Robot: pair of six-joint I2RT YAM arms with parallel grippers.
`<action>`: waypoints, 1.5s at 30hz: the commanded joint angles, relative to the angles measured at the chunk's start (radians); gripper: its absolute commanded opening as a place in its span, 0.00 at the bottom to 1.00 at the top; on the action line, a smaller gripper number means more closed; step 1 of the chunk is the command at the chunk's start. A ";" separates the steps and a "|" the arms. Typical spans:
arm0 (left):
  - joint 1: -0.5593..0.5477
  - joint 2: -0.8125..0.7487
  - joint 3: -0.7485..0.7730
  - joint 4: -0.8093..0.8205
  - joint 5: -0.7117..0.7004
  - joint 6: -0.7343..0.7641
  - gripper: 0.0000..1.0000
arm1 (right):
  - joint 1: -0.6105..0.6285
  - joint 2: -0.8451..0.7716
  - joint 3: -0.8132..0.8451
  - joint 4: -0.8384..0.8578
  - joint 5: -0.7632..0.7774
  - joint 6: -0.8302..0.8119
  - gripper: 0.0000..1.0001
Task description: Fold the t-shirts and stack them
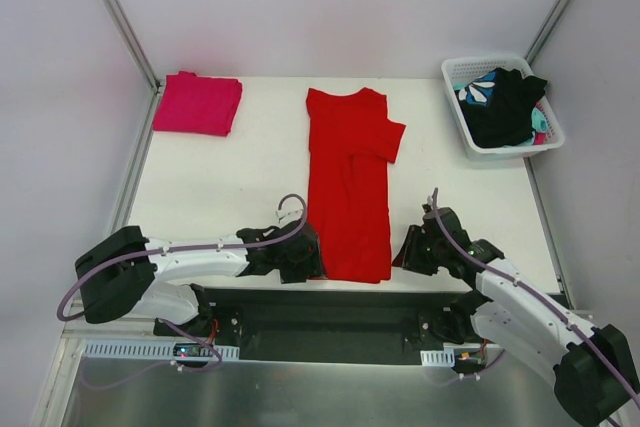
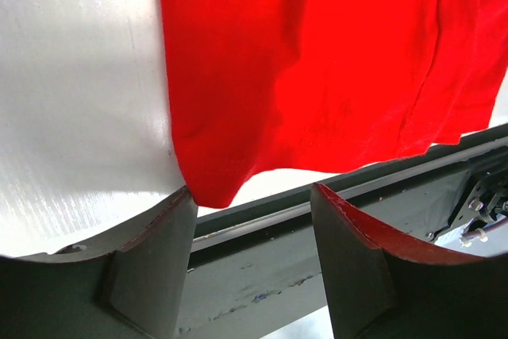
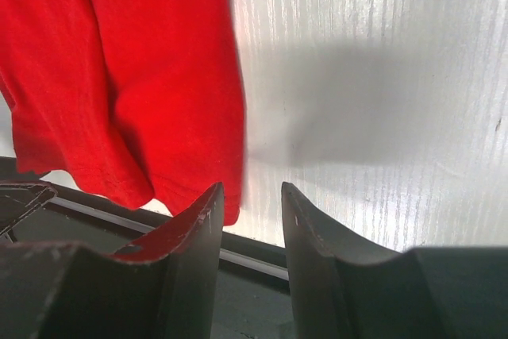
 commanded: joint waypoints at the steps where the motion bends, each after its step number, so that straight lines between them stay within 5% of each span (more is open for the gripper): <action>1: -0.012 0.023 0.002 -0.026 -0.075 -0.022 0.59 | 0.007 -0.024 0.005 -0.016 0.042 0.007 0.38; 16: 0.015 -0.040 -0.039 -0.058 -0.120 -0.006 0.55 | 0.008 0.017 0.013 0.010 0.054 0.002 0.38; 30: 0.015 0.054 -0.019 -0.012 -0.095 -0.003 0.30 | 0.008 0.097 -0.012 0.096 0.033 0.007 0.38; 39: 0.015 0.066 -0.009 -0.003 -0.083 0.001 0.01 | 0.014 0.123 -0.029 0.153 0.014 0.030 0.39; 45: 0.015 0.086 -0.003 -0.003 -0.072 0.001 0.00 | 0.019 0.089 -0.055 0.168 -0.015 0.064 0.47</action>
